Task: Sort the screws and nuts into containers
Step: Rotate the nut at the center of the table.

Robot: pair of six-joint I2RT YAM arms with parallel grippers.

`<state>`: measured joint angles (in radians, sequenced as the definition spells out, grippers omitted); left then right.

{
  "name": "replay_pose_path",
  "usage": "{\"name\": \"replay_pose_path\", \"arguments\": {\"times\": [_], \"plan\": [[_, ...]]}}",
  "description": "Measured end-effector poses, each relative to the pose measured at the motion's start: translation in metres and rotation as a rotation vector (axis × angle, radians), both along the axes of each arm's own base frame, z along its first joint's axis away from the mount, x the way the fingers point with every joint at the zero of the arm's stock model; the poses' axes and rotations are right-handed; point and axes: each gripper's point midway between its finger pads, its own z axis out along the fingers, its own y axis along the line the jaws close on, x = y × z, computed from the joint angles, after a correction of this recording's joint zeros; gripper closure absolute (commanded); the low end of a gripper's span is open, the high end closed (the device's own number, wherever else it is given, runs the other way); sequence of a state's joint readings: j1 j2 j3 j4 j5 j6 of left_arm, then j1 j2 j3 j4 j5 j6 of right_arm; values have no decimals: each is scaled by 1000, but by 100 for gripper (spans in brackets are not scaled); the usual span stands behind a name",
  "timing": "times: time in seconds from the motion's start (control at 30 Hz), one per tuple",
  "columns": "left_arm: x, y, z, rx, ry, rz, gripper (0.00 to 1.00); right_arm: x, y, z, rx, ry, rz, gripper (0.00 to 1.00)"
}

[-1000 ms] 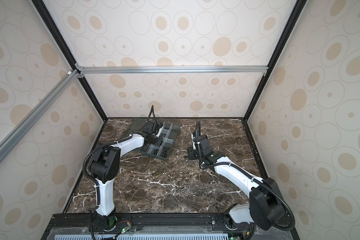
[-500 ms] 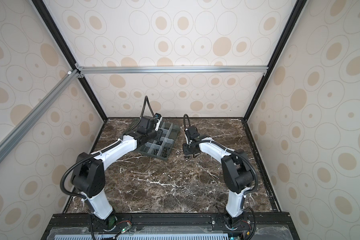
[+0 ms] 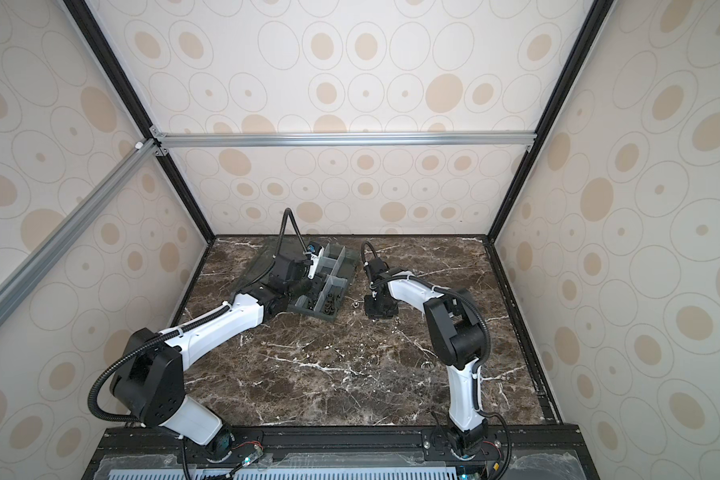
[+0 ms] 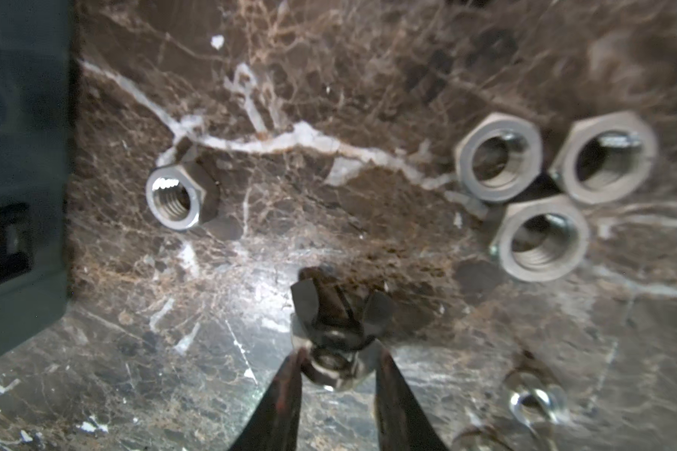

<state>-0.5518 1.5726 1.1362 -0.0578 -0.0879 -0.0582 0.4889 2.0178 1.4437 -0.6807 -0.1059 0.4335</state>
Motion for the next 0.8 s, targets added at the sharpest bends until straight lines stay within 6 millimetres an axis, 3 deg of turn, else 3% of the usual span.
{"name": "replay_pose_path", "arguments": {"times": [0.33, 0.6, 0.8], "plan": [[1, 6, -5, 32, -9, 18, 54, 32, 21, -5, 37, -28, -4, 64], [3, 9, -4, 45, -22, 32, 54, 56, 42, 8, 100, -103, 70, 66], [3, 9, -5, 49, -21, 31, 54, 60, 37, 10, 53, -132, 89, 66]]}}
